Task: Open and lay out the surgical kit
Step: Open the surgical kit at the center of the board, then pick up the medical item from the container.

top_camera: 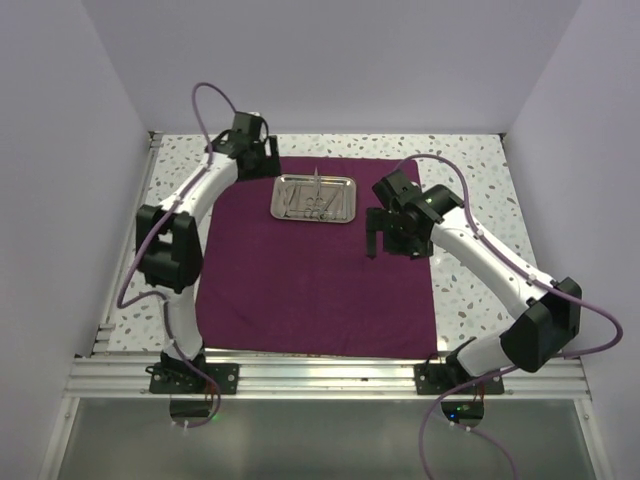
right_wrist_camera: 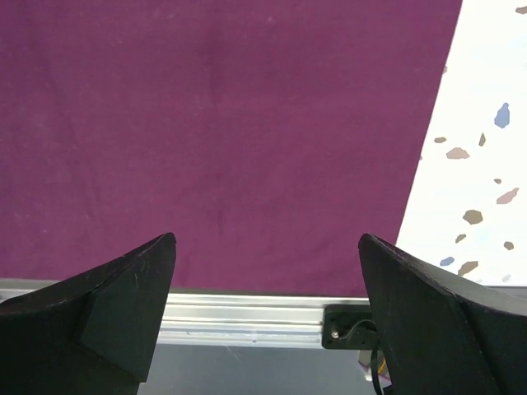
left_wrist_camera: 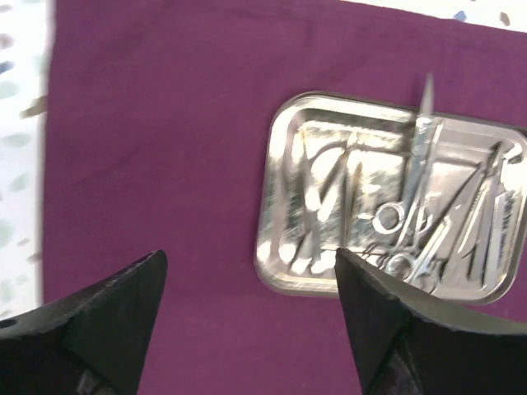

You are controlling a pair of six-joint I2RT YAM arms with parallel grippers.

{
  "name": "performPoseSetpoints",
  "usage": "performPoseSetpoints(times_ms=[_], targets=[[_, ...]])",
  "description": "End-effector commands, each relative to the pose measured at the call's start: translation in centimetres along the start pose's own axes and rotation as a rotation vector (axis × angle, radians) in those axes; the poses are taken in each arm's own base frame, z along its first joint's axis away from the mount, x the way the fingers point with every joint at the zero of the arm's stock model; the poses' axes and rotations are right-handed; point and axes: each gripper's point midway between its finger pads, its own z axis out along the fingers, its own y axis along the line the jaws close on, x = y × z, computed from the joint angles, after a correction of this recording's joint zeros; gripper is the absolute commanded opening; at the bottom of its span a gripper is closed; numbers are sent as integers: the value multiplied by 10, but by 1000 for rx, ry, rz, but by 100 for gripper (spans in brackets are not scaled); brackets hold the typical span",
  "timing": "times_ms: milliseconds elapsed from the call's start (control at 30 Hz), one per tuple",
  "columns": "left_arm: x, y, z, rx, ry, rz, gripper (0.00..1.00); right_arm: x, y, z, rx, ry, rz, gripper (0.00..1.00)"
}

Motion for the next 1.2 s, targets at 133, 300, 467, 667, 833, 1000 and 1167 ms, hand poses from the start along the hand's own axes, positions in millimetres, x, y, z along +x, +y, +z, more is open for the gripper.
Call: performPoseSetpoints(times_ms=[133,300,467,667,833,1000,1167], targets=[[-1,-59,50,30,33,64,65,7,-4,-5,-31,-19,-27,94],[9,-61,74,11,57,46,52,19,-19,-7,4,-14,-27,93],[17,-62,85,8,76,46,51,23,-20,-6,8,-1,-27,93],[21,-62,92,7,84,49,49,29,-22,-2,20,26,-27,91],[25,-60,100,-7,94,47,47,31,-25,-3,27,27,-23,91],[32,-58,110,-23,110,43,43,32,-27,-4,32,25,-19,91],[39,-55,116,-38,127,41,38,33,-29,-5,37,25,-13,91]])
